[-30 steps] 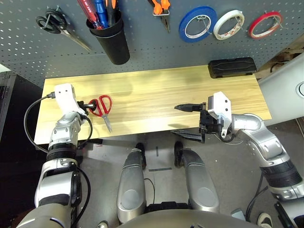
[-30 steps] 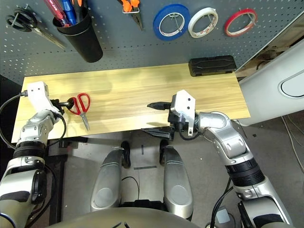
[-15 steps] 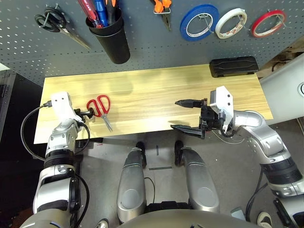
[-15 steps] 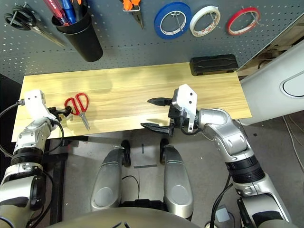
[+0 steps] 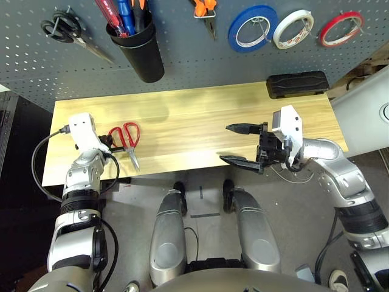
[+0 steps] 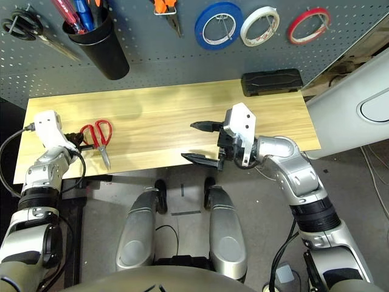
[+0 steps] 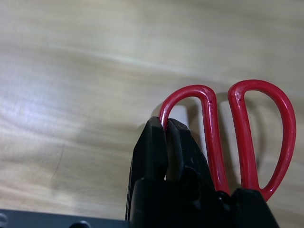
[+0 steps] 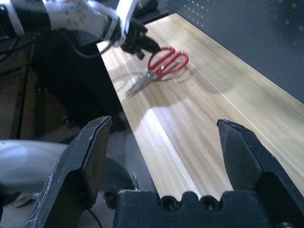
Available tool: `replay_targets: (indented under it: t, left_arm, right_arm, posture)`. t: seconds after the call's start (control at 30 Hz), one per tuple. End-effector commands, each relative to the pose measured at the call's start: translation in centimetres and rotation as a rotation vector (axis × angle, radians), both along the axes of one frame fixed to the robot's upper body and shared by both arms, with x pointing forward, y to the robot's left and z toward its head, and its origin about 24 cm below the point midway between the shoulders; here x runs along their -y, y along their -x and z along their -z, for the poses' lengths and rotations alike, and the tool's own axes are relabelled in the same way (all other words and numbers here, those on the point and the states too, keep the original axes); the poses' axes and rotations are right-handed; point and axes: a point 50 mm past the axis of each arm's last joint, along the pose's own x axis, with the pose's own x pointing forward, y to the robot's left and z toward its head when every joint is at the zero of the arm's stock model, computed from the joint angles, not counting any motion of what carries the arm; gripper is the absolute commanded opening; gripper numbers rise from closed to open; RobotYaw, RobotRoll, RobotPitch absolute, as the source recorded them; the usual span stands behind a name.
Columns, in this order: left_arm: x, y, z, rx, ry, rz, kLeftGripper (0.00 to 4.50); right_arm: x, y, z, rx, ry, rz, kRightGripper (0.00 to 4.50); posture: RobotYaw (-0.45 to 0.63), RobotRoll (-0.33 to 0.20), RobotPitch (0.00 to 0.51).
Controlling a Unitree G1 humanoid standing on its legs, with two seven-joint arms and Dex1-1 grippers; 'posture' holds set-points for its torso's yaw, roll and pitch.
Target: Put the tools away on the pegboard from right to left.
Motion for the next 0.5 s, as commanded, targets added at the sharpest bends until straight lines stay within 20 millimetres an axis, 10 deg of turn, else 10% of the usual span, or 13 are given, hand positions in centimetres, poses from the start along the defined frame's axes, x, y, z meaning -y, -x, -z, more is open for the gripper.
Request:
replay_targets:
  t: [0.03, 0.5]
  left_arm:
    - [0.3, 0.9, -0.3, -0.001, 0.024, -0.015, 0.01]
    - [0.6, 3.4, -8.0, 0.23, -0.028, 0.014, 0.01]
  right_arm:
    - [1.1, 0.1, 0.2, -0.014, 0.004, -0.006, 4.5]
    - [3.4, -0.9, -3.4, 0.037, -0.081, -0.139, 4.5]
  posture:
    - [-0.06, 0.0, 0.373]
    - [0.06, 0.0, 0.294]
